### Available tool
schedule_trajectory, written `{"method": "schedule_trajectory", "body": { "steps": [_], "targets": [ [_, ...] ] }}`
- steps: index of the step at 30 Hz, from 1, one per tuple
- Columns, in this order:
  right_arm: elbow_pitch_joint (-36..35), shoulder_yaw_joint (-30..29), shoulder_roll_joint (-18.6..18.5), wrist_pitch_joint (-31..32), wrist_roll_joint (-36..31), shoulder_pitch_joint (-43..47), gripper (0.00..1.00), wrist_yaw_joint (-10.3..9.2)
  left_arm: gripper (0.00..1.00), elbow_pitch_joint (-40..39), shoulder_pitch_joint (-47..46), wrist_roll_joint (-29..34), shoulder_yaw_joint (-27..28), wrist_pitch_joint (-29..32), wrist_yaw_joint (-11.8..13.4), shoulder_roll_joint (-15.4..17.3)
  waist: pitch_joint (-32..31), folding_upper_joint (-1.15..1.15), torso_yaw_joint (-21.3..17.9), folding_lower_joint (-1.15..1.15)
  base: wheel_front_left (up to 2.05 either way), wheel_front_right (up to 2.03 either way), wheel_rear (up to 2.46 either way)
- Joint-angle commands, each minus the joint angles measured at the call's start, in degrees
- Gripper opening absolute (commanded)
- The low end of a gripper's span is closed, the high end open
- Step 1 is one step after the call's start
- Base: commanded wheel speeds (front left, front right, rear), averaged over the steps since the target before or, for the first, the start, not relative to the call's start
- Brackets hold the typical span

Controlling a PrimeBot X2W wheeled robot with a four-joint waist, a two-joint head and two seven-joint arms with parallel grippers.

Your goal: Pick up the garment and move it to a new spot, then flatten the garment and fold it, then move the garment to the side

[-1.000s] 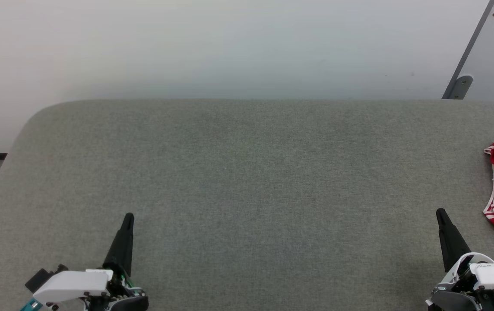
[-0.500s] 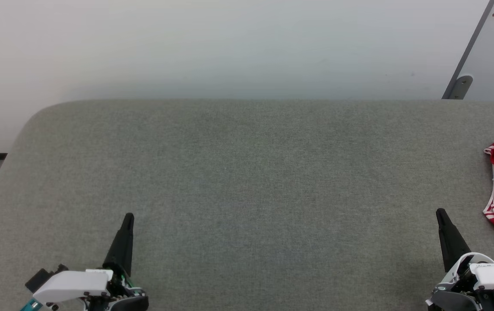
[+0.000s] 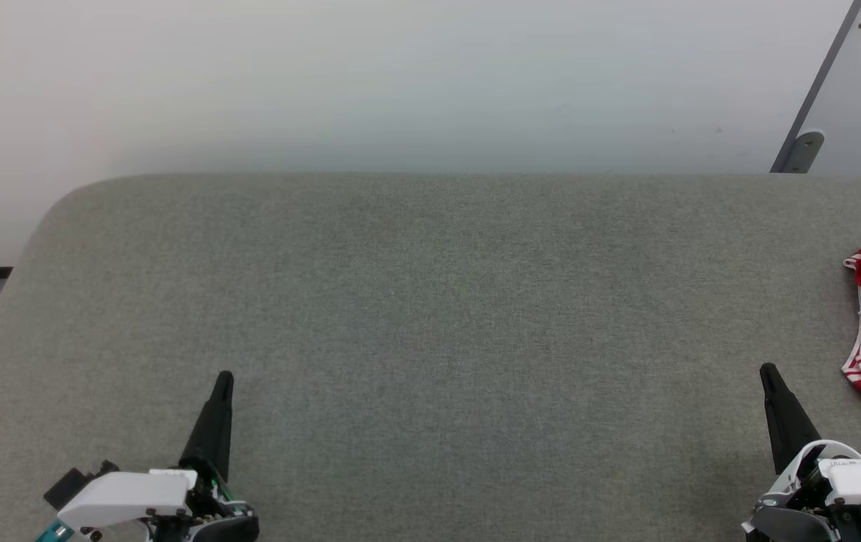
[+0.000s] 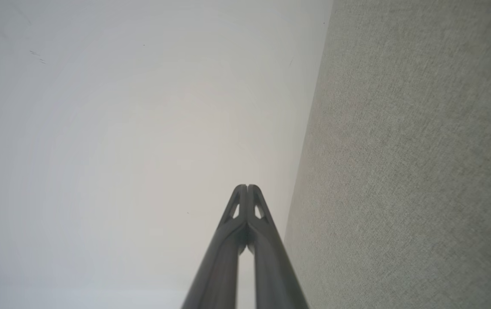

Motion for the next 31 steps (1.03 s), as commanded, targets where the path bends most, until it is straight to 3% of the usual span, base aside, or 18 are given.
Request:
{"method": "schedule_trajectory", "body": {
  "steps": [1,31],
  "targets": [
    [-0.1,0.0,0.2,0.1,0.3,-0.2,0.0,-0.08,0.0,0.0,-0.6,-0.2,0.0,0.1,-0.3,-0.1,0.0,0.0,0.0,0.0,0.0,0.0,0.0],
    [-0.1,0.0,0.2,0.1,0.3,-0.2,0.0,-0.08,0.0,0.0,-0.6,-0.2,0.0,0.1,-0.3,-0.1,0.0,0.0,0.0,0.0,0.0,0.0,0.0]
  ]
}}
